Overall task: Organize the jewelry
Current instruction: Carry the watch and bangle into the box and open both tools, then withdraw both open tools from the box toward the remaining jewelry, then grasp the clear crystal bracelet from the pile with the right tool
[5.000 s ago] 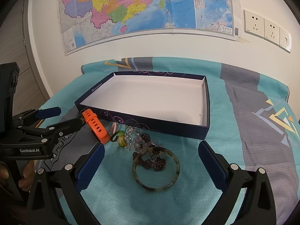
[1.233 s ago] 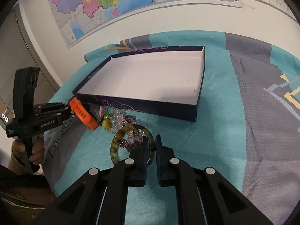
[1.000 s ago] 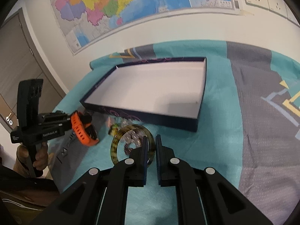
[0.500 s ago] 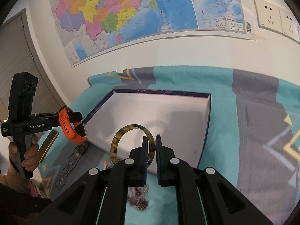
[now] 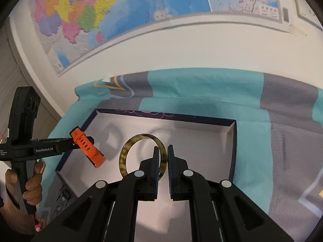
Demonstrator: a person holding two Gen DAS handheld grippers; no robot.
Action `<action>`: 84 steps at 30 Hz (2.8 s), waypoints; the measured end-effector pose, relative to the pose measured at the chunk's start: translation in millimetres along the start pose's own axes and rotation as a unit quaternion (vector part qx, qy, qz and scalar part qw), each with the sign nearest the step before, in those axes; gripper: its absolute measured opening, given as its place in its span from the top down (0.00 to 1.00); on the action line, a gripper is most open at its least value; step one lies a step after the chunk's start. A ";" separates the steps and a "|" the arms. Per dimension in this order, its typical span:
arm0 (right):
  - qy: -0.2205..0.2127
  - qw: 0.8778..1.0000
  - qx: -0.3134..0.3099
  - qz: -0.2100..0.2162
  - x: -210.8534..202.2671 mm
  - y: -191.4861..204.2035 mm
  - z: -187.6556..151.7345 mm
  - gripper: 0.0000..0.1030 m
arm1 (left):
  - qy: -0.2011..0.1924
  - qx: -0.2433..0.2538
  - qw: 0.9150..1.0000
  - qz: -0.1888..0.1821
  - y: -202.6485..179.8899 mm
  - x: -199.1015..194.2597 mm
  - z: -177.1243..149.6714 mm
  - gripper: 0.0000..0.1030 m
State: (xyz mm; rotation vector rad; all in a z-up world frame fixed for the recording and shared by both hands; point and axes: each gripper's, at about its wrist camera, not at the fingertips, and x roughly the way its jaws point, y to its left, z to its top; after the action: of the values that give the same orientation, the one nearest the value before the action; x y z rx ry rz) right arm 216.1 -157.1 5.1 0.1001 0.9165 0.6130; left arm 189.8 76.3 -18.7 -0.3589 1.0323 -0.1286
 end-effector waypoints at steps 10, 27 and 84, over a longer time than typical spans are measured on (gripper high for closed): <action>0.030 0.999 0.031 -0.019 35.7 -13.0 18.0 0.93 | 0.035 -0.041 0.999 0.001 11.2 34.3 18.7 0.93; 0.015 0.997 -0.072 0.029 19.0 52.7 8.0 0.75 | 0.038 -0.051 0.998 0.007 2.7 43.7 31.7 0.89; 0.044 0.987 -0.157 -0.003 -52.8 75.2 -129.7 0.92 | -0.092 0.145 0.985 0.006 -1.1 -72.4 -155.1 0.34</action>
State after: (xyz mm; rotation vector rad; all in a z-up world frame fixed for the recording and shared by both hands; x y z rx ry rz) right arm 58.5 -145.7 -12.2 -0.2146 0.8947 0.7540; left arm 20.0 59.1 -30.7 -0.0976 0.8194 -0.2275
